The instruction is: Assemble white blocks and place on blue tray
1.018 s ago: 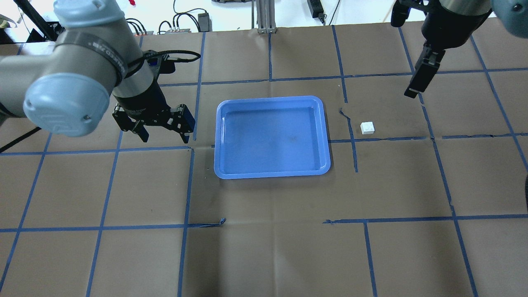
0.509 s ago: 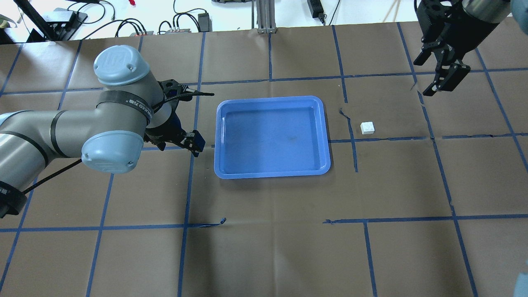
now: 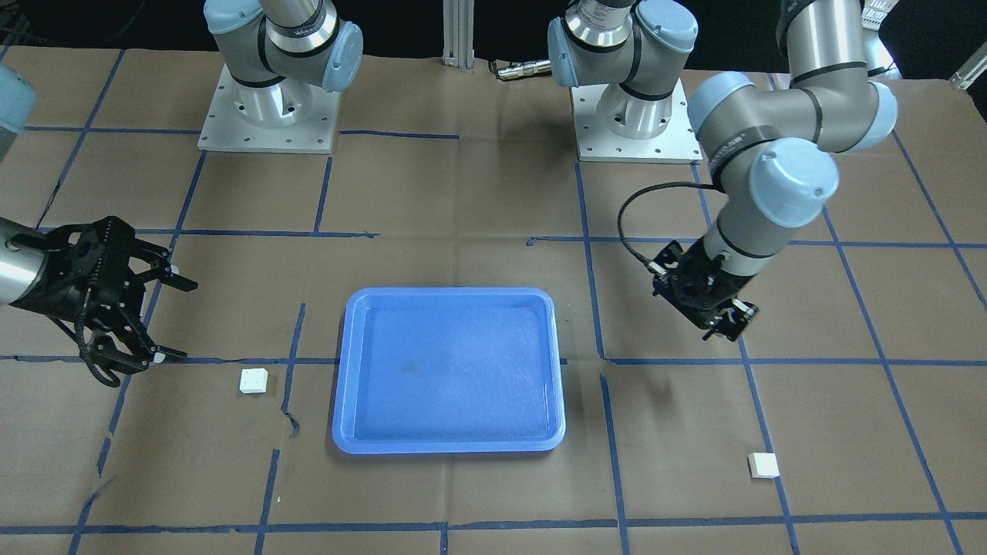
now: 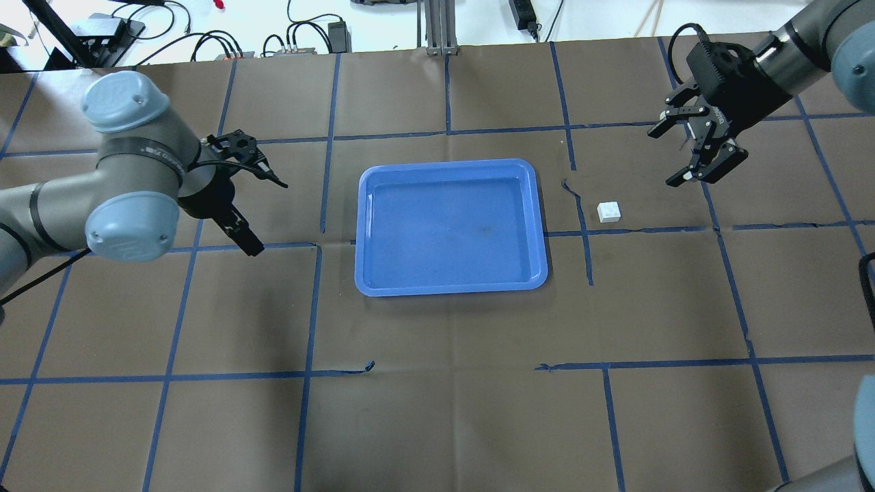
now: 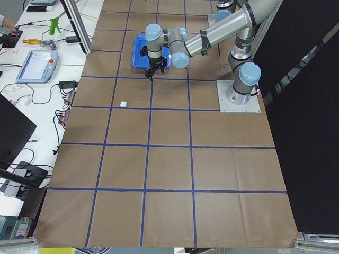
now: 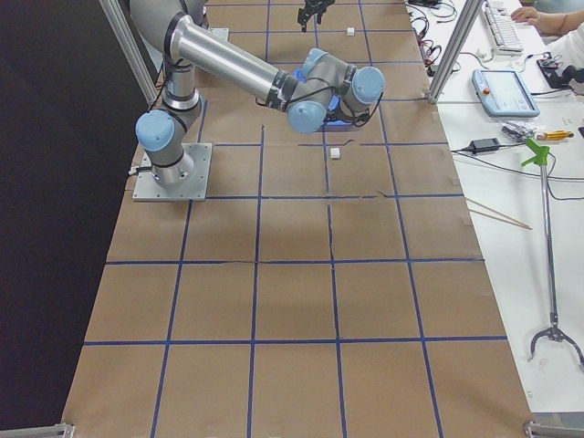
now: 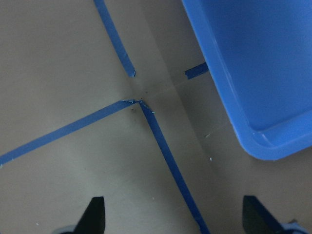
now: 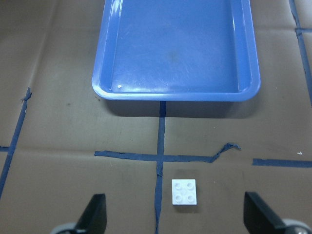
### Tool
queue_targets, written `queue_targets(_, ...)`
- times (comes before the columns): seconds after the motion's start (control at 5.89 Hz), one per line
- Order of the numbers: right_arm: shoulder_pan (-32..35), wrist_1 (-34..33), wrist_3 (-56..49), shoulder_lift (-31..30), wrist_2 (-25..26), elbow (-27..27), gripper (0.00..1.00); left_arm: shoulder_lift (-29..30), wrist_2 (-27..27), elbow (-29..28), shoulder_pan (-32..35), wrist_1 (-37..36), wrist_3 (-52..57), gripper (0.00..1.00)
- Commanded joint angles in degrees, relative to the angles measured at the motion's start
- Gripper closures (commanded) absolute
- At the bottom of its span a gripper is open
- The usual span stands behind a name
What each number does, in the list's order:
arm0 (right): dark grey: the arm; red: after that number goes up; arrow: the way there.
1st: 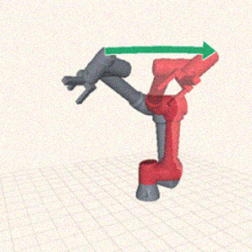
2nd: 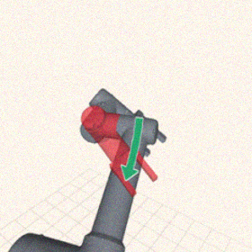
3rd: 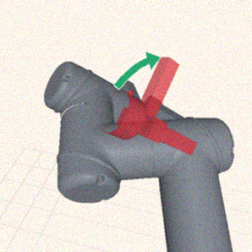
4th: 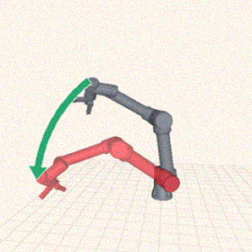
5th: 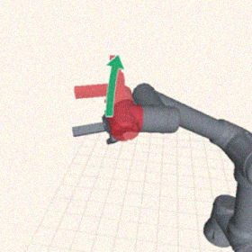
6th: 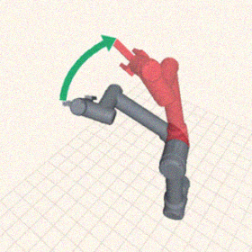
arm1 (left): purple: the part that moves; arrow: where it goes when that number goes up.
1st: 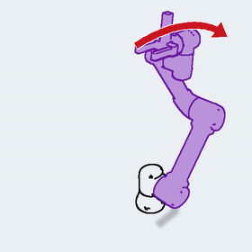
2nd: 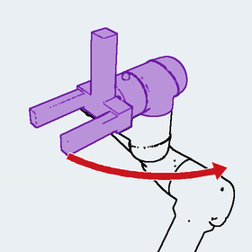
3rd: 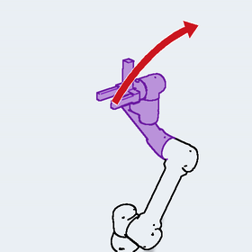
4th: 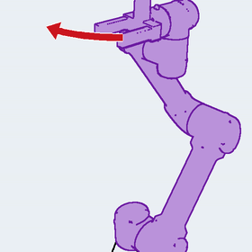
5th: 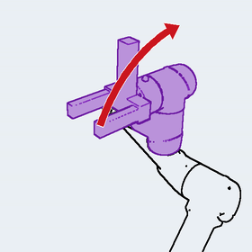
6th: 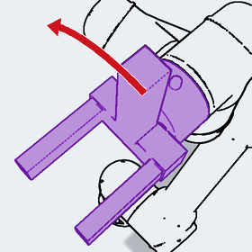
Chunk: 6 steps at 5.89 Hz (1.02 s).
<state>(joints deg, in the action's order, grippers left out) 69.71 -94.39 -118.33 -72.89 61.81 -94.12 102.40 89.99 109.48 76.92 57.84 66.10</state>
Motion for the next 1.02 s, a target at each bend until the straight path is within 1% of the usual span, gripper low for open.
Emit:
queue_targets(0.0, -0.37, -10.22, -3.57, 2.99, -3.54, -7.97, 0.0, 9.51, -0.08, -12.72, -5.64, 0.24, 22.64, 0.01)
queue_targets(0.17, -0.63, -16.03, -3.49, 5.71, -3.54, -9.05, 0.0, 14.36, -0.17, -19.68, -5.64, 2.61, 31.02, 0.01)
queue_targets(0.34, -1.94, -18.09, -3.49, 8.43, -3.63, -8.89, 0.0, 17.71, -0.78, -23.66, -5.64, 4.55, 37.11, 0.01)
queue_targets(0.51, -2.21, -19.76, -3.49, 10.72, -3.54, -8.54, 0.0, 19.57, -0.96, -23.88, -5.64, 3.78, 42.91, 0.01)
queue_targets(0.68, -2.21, -21.78, -3.31, 12.05, -3.63, -8.54, 0.0, 20.72, -1.05, -23.62, -5.64, 3.78, 43.05, 0.01)
queue_targets(0.85, -2.21, -21.71, -3.23, 12.59, -3.63, -8.71, 0.0, 22.73, -2.18, -23.44, -5.56, 2.04, 43.4, 0.01)
